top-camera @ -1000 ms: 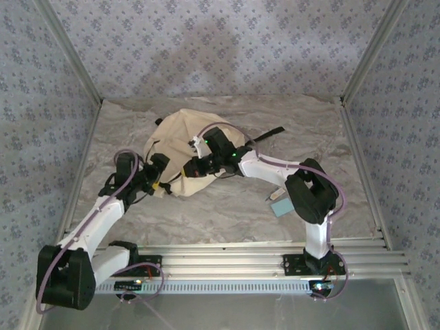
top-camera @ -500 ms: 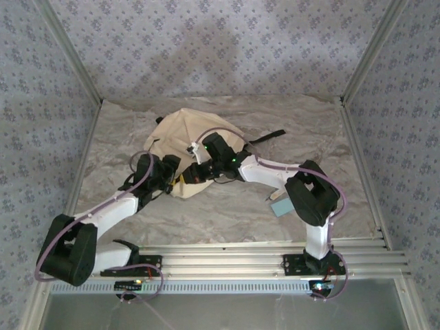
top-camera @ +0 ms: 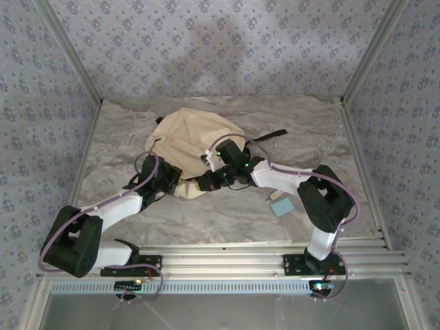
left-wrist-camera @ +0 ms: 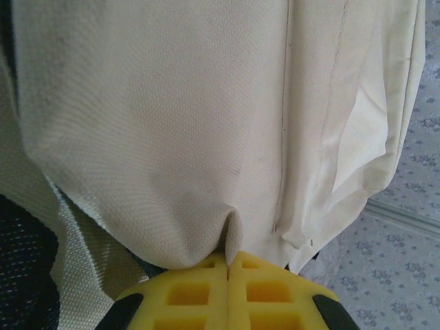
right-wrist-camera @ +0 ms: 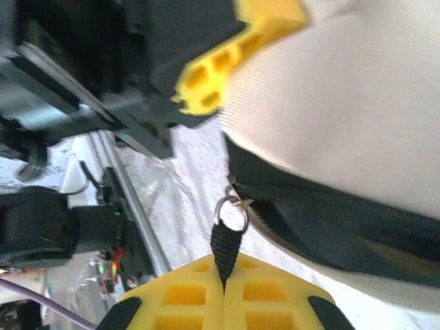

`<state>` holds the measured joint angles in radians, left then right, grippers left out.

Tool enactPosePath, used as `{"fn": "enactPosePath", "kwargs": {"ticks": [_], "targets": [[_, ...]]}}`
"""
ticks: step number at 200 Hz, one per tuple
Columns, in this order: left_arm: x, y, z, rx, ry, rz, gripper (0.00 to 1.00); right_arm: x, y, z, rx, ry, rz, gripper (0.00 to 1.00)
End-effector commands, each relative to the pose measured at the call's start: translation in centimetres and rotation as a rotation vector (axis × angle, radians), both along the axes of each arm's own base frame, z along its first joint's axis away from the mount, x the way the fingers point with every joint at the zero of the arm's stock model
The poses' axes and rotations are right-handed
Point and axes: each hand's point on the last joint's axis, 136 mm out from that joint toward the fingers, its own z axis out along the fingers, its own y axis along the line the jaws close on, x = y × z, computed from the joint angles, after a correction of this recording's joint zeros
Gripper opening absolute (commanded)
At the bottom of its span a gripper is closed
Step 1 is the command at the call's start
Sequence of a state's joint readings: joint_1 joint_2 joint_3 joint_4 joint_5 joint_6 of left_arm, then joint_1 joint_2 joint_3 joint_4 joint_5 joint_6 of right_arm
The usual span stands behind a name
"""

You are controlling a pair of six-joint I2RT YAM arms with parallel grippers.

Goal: Pack the student bag

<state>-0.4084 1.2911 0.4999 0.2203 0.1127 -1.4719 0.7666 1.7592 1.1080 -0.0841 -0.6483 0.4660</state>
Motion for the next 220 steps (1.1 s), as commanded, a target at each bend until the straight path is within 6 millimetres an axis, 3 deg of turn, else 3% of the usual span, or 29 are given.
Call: {"fn": "enactPosePath", "kwargs": {"ticks": [1, 46, 91, 96, 107, 136, 153, 161, 171, 179, 202, 220], "targets": [[-0.5, 0.4, 0.1, 0.047, -0.02, -0.034, 0.0, 0.5, -4.3, -1.3, -0.111, -0.023, -0.019, 0.0], [-1.7, 1.5, 0.2, 0.1, -0.006, -0.081, 0.0, 6.1, -10.9, -3.3, -0.222, -0.045, -0.127, 0.0], [-2.0, 2.6, 1.0, 0.125, -0.018, -0.082, 0.0, 10.1, -15.1, -5.2, -0.337, -0.059, -0.22, 0.0], [-2.0, 2.6, 1.0, 0.128, -0.021, -0.084, 0.0, 11.3, -15.1, -4.1, -0.327, -0.082, -0.237, 0.0], [-1.9, 2.9, 1.1, 0.137, -0.024, -0.082, 0.0, 11.6, -15.0, -3.6, -0.306, -0.07, -0.245, 0.0], [-1.1, 3.8, 1.6, 0.166, -0.037, -0.072, 0.0, 9.3, -13.3, -2.7, -0.304, -0.07, -0.175, 0.0], [-0.6, 3.7, 2.1, 0.166, -0.044, -0.078, 0.0, 7.8, -11.5, -2.1, -0.216, -0.01, -0.158, 0.0], [-0.4, 3.4, 2.5, 0.153, -0.044, -0.089, 0.14, 6.7, -10.2, -2.1, -0.171, 0.017, -0.138, 0.0], [-0.4, 3.0, 2.9, 0.126, -0.033, -0.093, 0.57, 5.4, -8.4, -2.2, -0.133, 0.036, -0.111, 0.0], [-0.7, 2.8, 3.2, 0.104, -0.016, -0.083, 0.75, 4.6, -7.0, -2.4, -0.12, 0.035, -0.089, 0.0], [-1.8, 3.0, 4.5, 0.074, -0.017, -0.027, 0.99, 3.3, -2.8, -3.3, -0.1, 0.016, -0.048, 0.0], [-3.2, 3.8, 5.4, 0.056, -0.021, 0.035, 1.0, 2.7, 0.1, -4.3, -0.064, 0.044, -0.028, 0.0]]}}
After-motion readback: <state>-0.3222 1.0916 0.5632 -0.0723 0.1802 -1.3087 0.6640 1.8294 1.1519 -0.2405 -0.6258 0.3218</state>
